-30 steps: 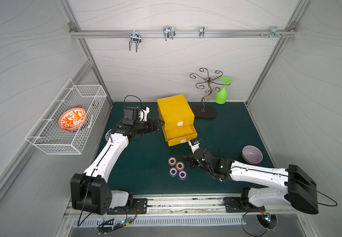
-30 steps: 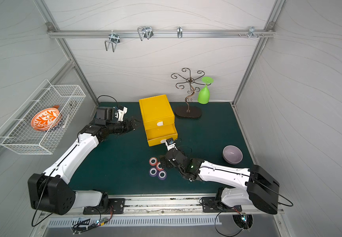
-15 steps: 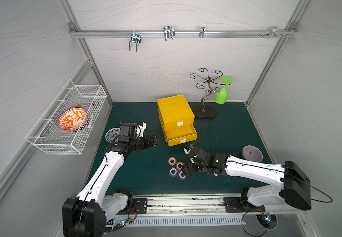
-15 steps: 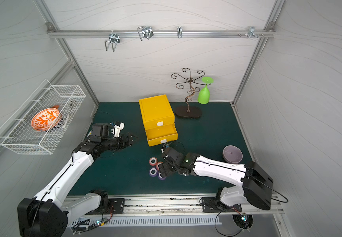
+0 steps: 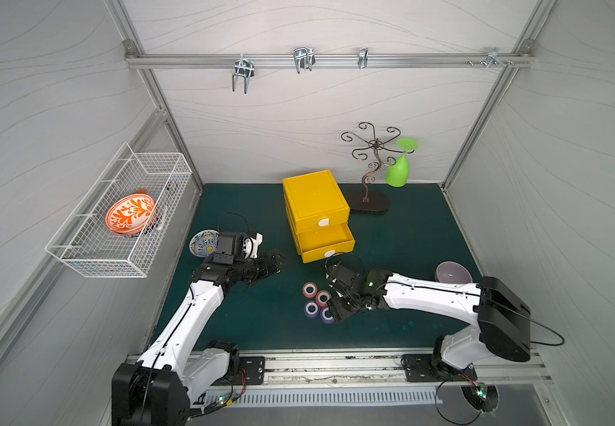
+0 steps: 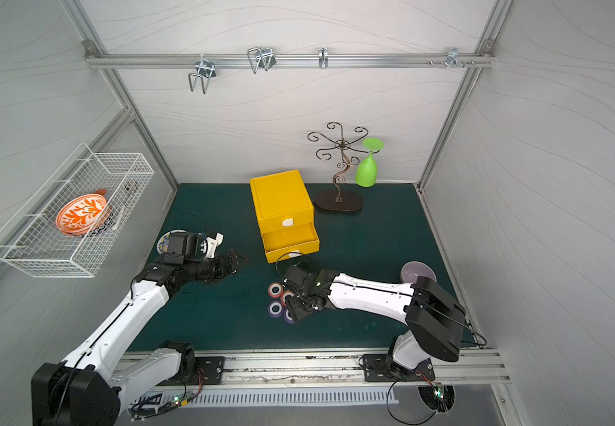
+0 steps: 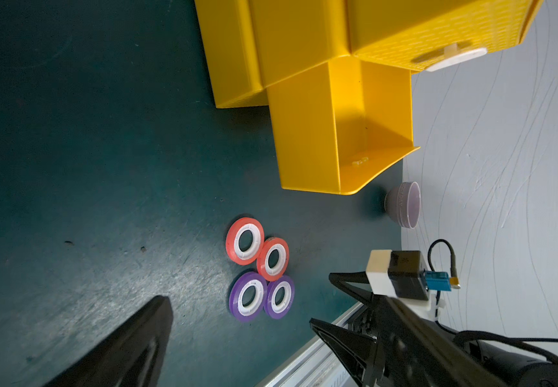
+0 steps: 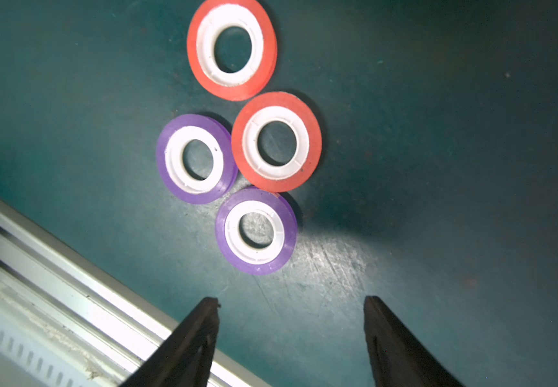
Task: Place the transparent tape into the drawer according to color
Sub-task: Pick up the tape from the center of the board.
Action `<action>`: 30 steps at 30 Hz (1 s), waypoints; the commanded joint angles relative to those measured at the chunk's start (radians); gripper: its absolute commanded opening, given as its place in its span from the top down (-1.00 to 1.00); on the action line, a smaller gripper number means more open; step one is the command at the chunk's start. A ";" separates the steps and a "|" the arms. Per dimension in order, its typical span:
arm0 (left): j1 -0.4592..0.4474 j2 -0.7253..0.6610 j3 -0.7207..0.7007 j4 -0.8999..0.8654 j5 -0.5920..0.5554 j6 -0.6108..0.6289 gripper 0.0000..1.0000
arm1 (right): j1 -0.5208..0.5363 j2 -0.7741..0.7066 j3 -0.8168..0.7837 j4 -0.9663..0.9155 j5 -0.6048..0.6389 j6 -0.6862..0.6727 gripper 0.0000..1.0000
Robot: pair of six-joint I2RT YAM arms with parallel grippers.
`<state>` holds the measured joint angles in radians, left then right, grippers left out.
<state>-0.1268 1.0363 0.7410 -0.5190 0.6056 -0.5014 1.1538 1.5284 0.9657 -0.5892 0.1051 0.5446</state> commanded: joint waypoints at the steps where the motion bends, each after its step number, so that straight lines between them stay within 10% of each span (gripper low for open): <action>1: 0.004 -0.011 -0.006 0.007 -0.014 0.017 -0.99 | 0.020 0.024 0.015 -0.042 0.046 0.016 -0.41; 30: 0.006 -0.007 -0.029 -0.014 -0.038 0.032 -0.99 | 0.051 0.209 0.077 0.028 0.103 0.044 -0.03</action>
<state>-0.1249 1.0359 0.7040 -0.5274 0.5758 -0.4892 1.1965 1.7077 1.0283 -0.5533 0.2089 0.5797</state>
